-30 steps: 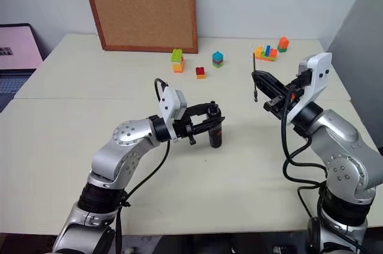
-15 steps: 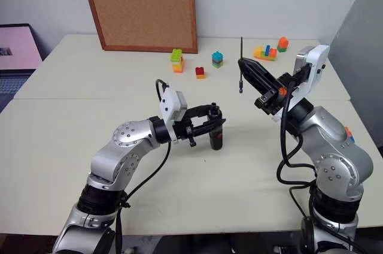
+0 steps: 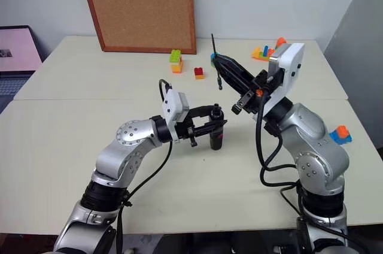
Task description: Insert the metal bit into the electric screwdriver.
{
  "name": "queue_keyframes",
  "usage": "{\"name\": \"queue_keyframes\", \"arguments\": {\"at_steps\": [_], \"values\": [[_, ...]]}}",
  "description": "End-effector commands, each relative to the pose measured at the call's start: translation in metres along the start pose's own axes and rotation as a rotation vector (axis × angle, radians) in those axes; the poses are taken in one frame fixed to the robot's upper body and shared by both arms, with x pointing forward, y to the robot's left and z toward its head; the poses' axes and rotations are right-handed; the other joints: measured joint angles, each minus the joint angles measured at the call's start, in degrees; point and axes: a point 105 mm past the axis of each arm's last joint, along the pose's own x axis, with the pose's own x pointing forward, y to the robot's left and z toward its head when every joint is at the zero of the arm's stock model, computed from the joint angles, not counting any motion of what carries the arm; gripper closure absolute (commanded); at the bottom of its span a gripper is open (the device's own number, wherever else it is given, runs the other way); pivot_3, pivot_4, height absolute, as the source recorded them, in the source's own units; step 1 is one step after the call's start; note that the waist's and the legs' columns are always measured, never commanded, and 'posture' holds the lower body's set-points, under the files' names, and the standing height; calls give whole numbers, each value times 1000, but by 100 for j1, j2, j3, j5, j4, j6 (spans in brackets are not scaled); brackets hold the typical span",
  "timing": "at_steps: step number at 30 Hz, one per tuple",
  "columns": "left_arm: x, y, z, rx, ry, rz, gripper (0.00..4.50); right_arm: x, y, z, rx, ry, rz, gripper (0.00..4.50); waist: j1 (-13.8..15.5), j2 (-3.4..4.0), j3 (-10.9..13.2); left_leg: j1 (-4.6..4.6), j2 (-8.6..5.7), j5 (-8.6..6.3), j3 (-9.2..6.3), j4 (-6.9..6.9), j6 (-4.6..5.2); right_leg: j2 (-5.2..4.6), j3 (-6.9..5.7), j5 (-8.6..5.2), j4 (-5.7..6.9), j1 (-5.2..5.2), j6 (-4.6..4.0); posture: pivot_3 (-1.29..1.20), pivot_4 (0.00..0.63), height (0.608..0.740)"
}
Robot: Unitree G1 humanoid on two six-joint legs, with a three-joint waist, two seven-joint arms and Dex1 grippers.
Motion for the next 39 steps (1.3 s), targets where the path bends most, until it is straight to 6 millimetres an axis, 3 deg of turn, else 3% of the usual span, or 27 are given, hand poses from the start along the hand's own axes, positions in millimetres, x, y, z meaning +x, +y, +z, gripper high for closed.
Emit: {"name": "queue_keyframes", "arguments": {"at_steps": [1, 17, 21, 32, 39], "values": [[-2, 5, 1, 37, 11, 21, 2856, 8, 7, 4, -23, -38, 36, 4500, 0, 0, 0, 2, 0, 0, 0, 0, 0, 0, 0, 0, 1, 0, -1, 0, 150, 740], [-16, 20, -3, 51, 42, 88, 2857, 6, 7, -15, -4, -56, 15, 4500, -12, 1, -1, 9, 3, 0, -1, 0, 0, 1, 1, 4, 8, 0, -6, 0, 150, 740], [-17, 22, -4, 54, 43, 96, 2857, 0, 16, -21, -4, -60, 12, 4500, -16, 1, -1, 14, 2, 0, -1, 0, 0, 2, 2, 3, 22, 0, -6, 0, 150, 740], [-19, 24, -4, 52, 48, 110, 2857, -4, 24, -23, -58, -82, -19, 4500, -34, 2, -1, 23, 1, 1, -1, 2, 0, 10, 2, 1, 39, -2, -7, 0, 150, 740], [-18, 22, -4, 53, 46, 106, 2857, -1, 17, -21, -60, -92, -47, 4500, -37, 2, -1, 23, 1, 1, -1, 2, -1, 10, 3, 1, 40, -3, -7, 0, 150, 740]]}}
